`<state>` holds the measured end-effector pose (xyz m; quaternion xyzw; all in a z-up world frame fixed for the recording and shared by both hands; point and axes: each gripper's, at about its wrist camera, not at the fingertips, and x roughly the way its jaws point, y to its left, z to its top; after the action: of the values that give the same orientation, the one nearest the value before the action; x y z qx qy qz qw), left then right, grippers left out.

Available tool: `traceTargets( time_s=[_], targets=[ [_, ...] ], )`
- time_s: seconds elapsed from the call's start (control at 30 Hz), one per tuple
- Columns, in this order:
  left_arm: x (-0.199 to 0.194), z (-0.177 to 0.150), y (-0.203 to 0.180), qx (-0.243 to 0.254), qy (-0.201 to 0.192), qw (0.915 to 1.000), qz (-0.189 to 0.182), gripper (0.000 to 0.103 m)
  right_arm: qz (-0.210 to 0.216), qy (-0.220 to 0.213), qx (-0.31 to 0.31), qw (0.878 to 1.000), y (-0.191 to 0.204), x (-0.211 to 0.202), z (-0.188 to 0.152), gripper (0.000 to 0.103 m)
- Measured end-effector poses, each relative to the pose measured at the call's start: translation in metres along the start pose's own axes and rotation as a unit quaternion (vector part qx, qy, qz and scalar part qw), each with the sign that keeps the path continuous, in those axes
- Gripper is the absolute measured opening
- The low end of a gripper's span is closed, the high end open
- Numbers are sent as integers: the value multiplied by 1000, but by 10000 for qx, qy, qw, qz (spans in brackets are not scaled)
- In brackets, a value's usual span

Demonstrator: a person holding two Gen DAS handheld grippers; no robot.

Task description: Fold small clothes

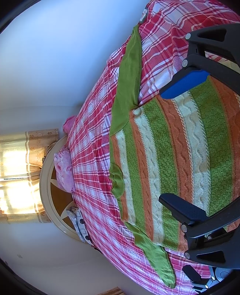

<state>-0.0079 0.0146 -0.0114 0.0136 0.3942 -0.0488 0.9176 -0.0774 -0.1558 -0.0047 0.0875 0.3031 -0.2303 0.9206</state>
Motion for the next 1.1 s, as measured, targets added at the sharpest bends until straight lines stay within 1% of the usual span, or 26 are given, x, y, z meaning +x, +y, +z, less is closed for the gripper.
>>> traceTargets(
  time_s=[0.5, 1.1],
  targets=[
    [8, -2, 0, 29, 91, 10000, -6, 103, -74, 45, -19, 10000, -1, 8, -1, 102],
    [22, -4, -4, 86, 240, 9997, 24, 103, -144, 311, -92, 9994, -1, 30, -5, 102]
  ],
)
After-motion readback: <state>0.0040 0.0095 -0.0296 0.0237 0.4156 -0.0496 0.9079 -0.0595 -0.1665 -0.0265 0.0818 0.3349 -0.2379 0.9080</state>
